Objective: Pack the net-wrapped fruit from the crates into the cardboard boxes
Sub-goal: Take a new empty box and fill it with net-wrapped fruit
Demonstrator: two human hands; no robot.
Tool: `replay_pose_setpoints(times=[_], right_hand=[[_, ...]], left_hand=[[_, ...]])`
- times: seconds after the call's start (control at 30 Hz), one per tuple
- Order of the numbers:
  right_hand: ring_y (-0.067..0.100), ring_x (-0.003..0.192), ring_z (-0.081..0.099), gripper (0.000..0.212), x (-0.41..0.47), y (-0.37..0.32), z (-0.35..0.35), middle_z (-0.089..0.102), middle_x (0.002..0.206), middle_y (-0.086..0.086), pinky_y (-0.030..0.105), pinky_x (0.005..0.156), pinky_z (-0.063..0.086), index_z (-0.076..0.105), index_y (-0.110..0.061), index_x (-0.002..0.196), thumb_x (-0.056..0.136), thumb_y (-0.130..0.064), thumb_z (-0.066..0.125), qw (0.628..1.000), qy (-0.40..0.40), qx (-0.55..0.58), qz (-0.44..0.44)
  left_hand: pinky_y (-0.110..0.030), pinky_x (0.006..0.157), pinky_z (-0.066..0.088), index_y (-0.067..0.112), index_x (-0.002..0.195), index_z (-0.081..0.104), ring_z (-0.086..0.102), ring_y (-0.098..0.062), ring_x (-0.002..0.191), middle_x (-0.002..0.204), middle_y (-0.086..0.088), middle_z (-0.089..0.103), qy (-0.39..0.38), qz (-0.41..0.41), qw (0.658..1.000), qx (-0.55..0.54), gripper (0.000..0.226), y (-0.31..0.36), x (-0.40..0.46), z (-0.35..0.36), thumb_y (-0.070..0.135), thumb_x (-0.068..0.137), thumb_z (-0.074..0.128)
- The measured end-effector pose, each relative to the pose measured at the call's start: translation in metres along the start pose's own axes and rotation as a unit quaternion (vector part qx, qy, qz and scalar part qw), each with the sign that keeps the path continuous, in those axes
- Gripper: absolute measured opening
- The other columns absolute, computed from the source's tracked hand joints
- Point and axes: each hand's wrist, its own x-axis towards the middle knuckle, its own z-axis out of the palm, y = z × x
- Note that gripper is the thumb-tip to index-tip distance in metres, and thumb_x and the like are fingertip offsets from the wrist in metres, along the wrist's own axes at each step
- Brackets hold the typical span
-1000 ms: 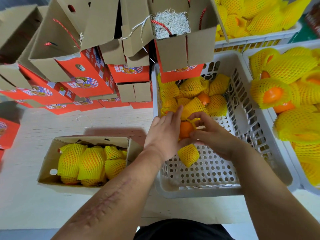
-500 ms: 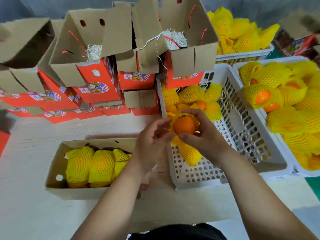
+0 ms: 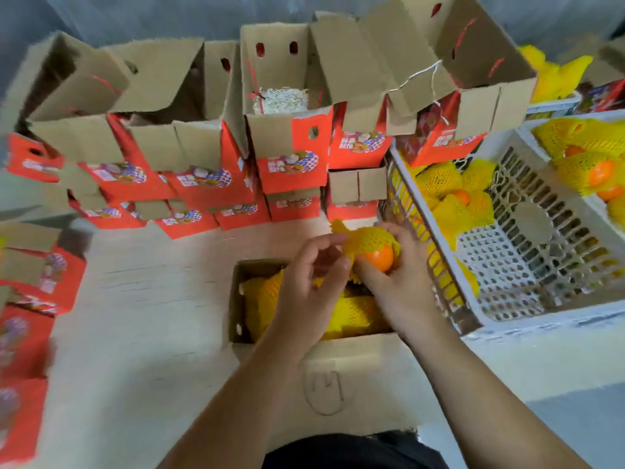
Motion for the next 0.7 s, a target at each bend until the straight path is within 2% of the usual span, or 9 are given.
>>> replay_pose_setpoints(times=[0.1,0.17,0.27,0.33,0.4,0.43,0.5,0.6,0.7], right_hand=[[0.005,0.119,0.054,0.046,-0.017,-0.012,0.030,0.057,0.122,-0.001,0.033,0.105,0.046,0.061,-0.036,0.122,0.084,-0.063,0.056,0.999,-0.013,0.040,0.017],[0.027,0.120,0.058,0.052,-0.024,-0.020,0.044,0.063,0.117,0.015,0.050,0.106,0.045,0.068,-0.023,0.119,0.093,-0.063,0.048,0.998,-0.026,0.046,0.023],[0.033,0.114,0.060,0.051,-0.033,-0.032,0.053,0.066,0.108,0.017,0.057,0.100,0.047,0.071,-0.014,0.113,0.098,-0.055,0.045,0.999,-0.018,0.046,0.008],[0.028,0.122,0.055,0.054,-0.039,-0.038,0.053,0.063,0.112,-0.001,0.053,0.102,0.048,0.069,-0.027,0.120,0.099,-0.063,0.035,0.998,-0.005,0.064,0.028],[0.001,0.125,0.048,0.049,-0.039,-0.039,0.051,0.054,0.120,-0.012,0.032,0.106,0.044,0.064,-0.043,0.121,0.090,-0.073,0.041,0.998,0.019,0.058,0.033],[-0.011,0.117,0.045,0.045,-0.037,-0.037,0.049,0.049,0.121,-0.012,0.017,0.101,0.041,0.062,-0.046,0.119,0.085,-0.072,0.051,0.998,0.037,0.034,0.022],[-0.009,0.105,0.047,0.042,-0.034,-0.029,0.045,0.042,0.123,-0.006,0.004,0.087,0.038,0.056,-0.041,0.122,0.085,-0.059,0.067,0.996,0.082,-0.033,-0.017],[0.024,0.121,0.049,0.045,-0.039,0.005,0.037,0.037,0.133,0.009,0.030,0.097,0.043,0.050,-0.026,0.134,0.095,-0.046,0.064,0.965,0.036,-0.257,-0.043],[0.031,0.136,0.047,0.046,-0.055,0.037,0.038,0.047,0.143,0.007,0.048,0.124,0.017,0.050,-0.036,0.146,0.104,-0.052,0.040,0.876,-0.087,-0.475,-0.012]], left_hand=[[-0.020,0.080,0.054,0.025,0.117,0.067,0.067,-0.008,0.092,0.104,0.003,0.071,-0.026,-0.052,0.998,0.000,0.031,0.000,-0.003,-0.028,0.036,0.089,0.070],[-0.024,0.076,0.056,0.027,0.112,0.068,0.066,-0.013,0.085,0.099,0.008,0.070,-0.039,-0.057,0.998,-0.003,0.026,-0.002,-0.006,-0.042,0.037,0.088,0.068],[-0.026,0.081,0.056,0.034,0.108,0.070,0.065,-0.011,0.088,0.093,0.015,0.069,-0.072,-0.074,0.993,-0.052,0.018,-0.008,-0.011,-0.060,0.034,0.092,0.061],[-0.032,0.092,0.053,0.038,0.113,0.072,0.066,-0.010,0.101,0.100,0.010,0.069,-0.112,-0.057,0.992,-0.018,0.024,-0.012,-0.011,-0.070,0.027,0.098,0.057],[-0.029,0.100,0.050,0.040,0.114,0.073,0.066,-0.009,0.113,0.111,0.010,0.071,-0.152,-0.019,0.987,0.040,0.030,-0.013,-0.009,-0.077,0.024,0.100,0.053],[-0.025,0.101,0.049,0.041,0.113,0.073,0.066,-0.008,0.115,0.114,0.012,0.072,-0.161,-0.010,0.986,0.050,0.031,-0.013,-0.008,-0.080,0.022,0.100,0.052],[-0.027,0.101,0.050,0.041,0.112,0.070,0.065,-0.005,0.115,0.115,0.015,0.072,-0.137,-0.003,0.988,0.077,0.031,-0.017,-0.005,-0.085,0.022,0.100,0.049],[-0.043,0.107,0.045,0.035,0.122,0.066,0.056,-0.016,0.124,0.127,0.011,0.065,0.000,-0.017,0.949,0.314,0.033,-0.040,-0.004,-0.098,0.023,0.095,0.052],[-0.042,0.120,0.023,0.022,0.156,0.036,0.028,-0.028,0.147,0.159,-0.004,0.033,0.003,-0.133,0.886,0.444,0.063,-0.062,-0.016,-0.101,0.013,0.096,0.055]])
